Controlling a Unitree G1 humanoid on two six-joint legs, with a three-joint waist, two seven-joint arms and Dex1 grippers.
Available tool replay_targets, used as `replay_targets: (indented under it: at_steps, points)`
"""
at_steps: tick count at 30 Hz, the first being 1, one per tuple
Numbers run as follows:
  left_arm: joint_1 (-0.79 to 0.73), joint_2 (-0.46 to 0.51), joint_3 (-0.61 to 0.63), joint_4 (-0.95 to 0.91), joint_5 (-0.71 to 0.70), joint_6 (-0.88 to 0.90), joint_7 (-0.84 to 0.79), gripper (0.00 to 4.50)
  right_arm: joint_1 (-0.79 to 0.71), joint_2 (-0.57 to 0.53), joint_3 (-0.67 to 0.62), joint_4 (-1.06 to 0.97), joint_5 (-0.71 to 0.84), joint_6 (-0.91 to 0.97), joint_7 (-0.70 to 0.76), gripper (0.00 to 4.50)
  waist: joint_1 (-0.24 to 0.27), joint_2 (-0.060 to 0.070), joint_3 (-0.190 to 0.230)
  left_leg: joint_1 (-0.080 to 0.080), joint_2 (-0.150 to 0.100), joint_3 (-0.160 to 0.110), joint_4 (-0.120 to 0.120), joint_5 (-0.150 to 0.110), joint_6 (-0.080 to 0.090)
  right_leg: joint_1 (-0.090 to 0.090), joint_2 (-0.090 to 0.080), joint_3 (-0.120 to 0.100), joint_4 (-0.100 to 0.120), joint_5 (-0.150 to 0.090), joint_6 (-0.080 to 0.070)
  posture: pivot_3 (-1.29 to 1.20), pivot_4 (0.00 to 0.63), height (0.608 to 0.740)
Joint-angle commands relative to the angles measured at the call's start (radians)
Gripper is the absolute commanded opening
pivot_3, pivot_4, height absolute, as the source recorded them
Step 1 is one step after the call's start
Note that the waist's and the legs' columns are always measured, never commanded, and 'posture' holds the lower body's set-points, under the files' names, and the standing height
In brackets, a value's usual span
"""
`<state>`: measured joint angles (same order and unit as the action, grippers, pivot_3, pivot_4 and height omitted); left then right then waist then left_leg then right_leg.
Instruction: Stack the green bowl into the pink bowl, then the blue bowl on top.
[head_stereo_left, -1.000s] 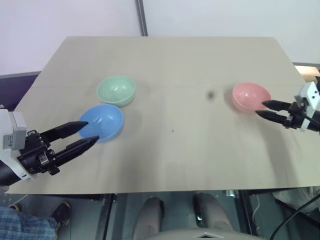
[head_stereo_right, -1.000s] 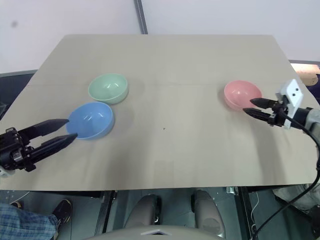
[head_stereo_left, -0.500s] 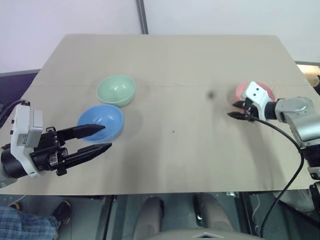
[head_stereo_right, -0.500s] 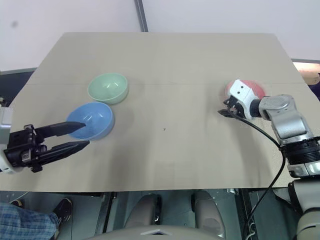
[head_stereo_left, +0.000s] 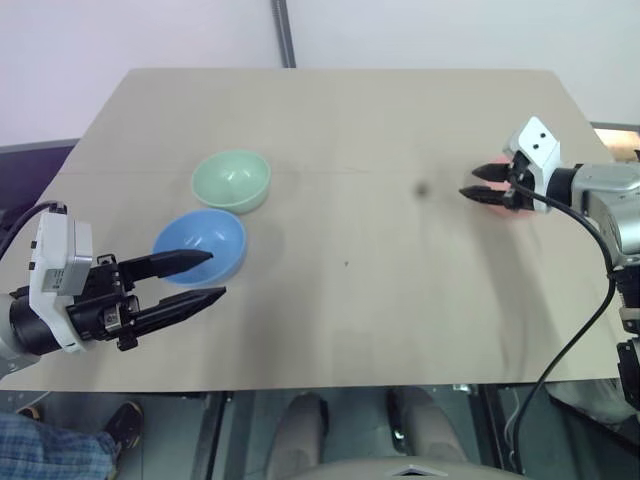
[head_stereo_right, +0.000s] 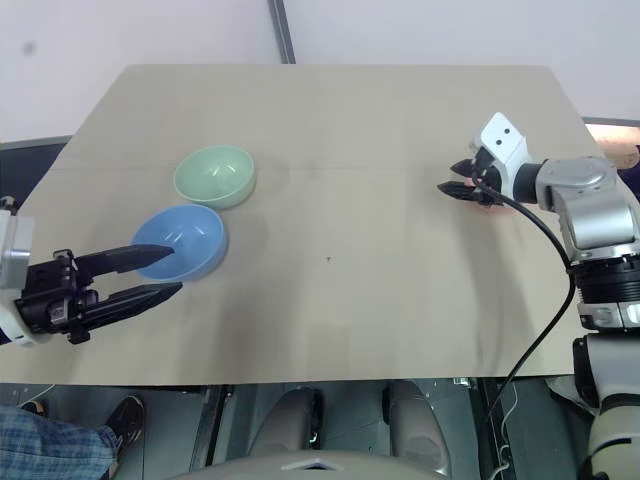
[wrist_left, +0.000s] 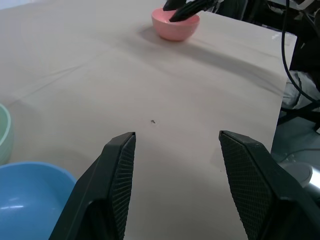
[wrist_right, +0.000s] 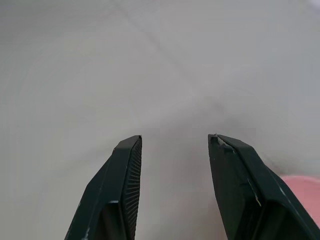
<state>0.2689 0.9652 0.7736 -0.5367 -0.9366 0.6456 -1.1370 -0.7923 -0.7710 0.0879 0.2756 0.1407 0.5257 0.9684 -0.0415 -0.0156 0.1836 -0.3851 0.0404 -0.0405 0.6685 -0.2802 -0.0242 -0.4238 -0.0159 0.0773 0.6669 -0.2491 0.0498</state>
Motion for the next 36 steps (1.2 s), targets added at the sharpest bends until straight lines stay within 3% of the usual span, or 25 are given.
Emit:
replay_targets:
  at_steps: [1,11,16,22,27,31,36]
  points:
    - [-0.016,0.003,-0.003,0.002,0.004,-0.02,-0.009,2.83,-0.01,-0.037,0.017,0.029,-0.058,0.015,-0.022,2.34,-0.001,0.0,0.0,0.0,0.0,0.0,0.0,0.0,0.0,0.0,0.0,0.0,0.0,0.0,0.0,0.0,0.15,0.74]
    - [-0.037,0.007,-0.02,0.019,0.022,-0.024,-0.022,2.83,0.013,-0.058,0.108,0.05,-0.167,0.114,-0.028,2.34,-0.003,0.0,0.0,0.0,0.0,0.0,0.0,0.0,0.0,0.0,0.0,0.0,0.0,0.0,0.0,0.0,0.15,0.74]
    - [-0.031,0.007,-0.008,0.019,0.024,-0.02,-0.026,2.83,0.012,-0.05,0.109,0.062,-0.187,0.085,-0.026,0.09,-0.003,0.0,0.0,0.0,0.0,0.0,0.0,0.0,0.0,0.0,0.0,0.0,0.0,0.0,0.0,0.0,0.15,0.74]
    - [-0.025,0.007,-0.009,0.018,0.033,-0.023,-0.032,2.83,0.017,-0.05,0.116,0.012,-0.185,0.041,0.002,0.03,-0.003,-0.001,0.0,0.001,0.0,0.001,0.0,0.0,0.0,0.0,0.0,0.0,0.0,0.0,0.0,0.0,0.15,0.74]
    - [-0.036,0.017,-0.017,0.03,0.036,-0.021,-0.04,2.83,0.035,-0.035,0.146,-0.23,-0.156,-0.02,0.087,0.03,-0.008,0.001,0.0,0.0,0.001,0.001,0.0,0.0,0.0,0.0,0.0,0.0,0.0,0.0,0.0,0.0,0.15,0.74]
    - [-0.048,0.023,-0.032,0.041,0.042,-0.024,-0.049,2.83,0.095,0.024,0.219,-0.5,-0.139,0.107,0.089,0.03,-0.003,0.0,0.0,0.0,0.001,-0.001,-0.001,0.0,0.0,0.0,0.0,-0.001,0.001,0.0,0.0,0.0,0.15,0.74]
    - [-0.086,0.021,-0.067,0.052,0.046,-0.029,-0.04,2.83,0.134,0.127,0.357,-0.667,-0.175,0.26,0.031,0.03,0.002,0.0,0.0,-0.001,0.0,-0.002,0.0,0.0,0.0,0.0,0.0,-0.002,0.001,0.0,0.0,0.0,0.15,0.74]
